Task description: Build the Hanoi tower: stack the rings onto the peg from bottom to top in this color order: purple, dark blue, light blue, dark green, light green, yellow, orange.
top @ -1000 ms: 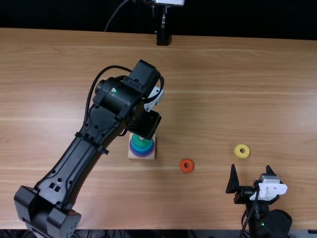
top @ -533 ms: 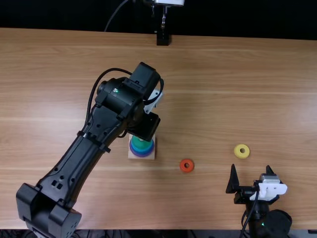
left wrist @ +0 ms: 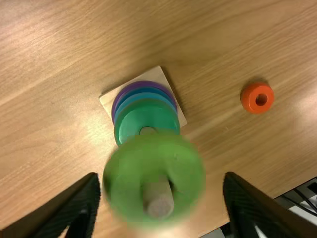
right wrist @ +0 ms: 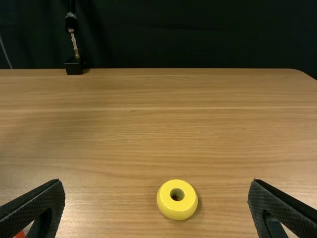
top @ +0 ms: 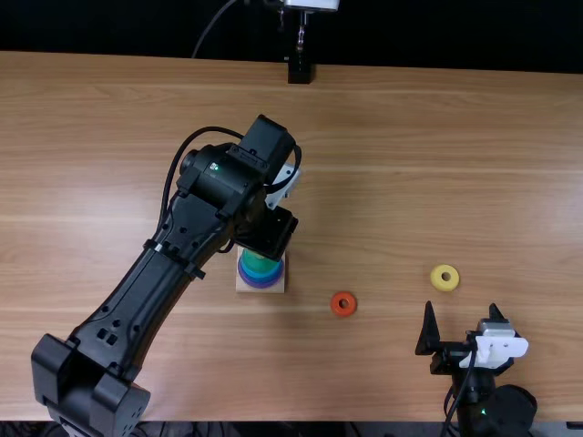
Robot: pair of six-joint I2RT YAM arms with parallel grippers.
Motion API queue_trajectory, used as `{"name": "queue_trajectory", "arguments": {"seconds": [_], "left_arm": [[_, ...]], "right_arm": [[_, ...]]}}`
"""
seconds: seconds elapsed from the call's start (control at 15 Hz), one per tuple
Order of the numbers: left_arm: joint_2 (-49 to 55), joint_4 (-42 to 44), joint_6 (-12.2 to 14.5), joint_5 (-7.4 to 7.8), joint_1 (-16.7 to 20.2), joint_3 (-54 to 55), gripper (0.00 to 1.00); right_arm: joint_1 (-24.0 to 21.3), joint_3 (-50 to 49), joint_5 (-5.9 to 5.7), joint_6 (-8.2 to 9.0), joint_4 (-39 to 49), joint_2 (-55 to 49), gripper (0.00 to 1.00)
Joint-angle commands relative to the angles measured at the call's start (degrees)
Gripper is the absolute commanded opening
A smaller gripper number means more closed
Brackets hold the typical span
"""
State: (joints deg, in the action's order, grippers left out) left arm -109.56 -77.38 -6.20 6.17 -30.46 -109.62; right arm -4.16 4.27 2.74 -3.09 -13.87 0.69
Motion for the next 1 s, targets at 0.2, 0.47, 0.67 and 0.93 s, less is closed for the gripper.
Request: {"name": "queue_trajectory", "arguments": {"seconds": [0.2, 0.47, 0.67, 0.93], "left_arm": [[-1.54, -0.24, 0.18, 0.36, 2.68, 1.52, 1.0], [-0.57, 0.08, 0.29, 0.36, 4.79, -1.29, 1.0], [6.2, 0.18, 0.08, 1.31, 10.15, -4.37, 1.0], [15.43, 0.18, 0.08, 5.11, 18.94, -3.23, 1.0]], "right_arm": [[-0.49, -3.48, 0.32, -0.18, -4.65, -0.69, 1.0], [-0.49, -3.48, 0.32, -0.18, -4.65, -0.69, 1.0], [-0.49, -3.48, 0.32, -0.18, -4.65, -0.69, 1.0], [-0.49, -3.48, 0.32, -0.18, -4.65, -0.69, 1.0]]}}
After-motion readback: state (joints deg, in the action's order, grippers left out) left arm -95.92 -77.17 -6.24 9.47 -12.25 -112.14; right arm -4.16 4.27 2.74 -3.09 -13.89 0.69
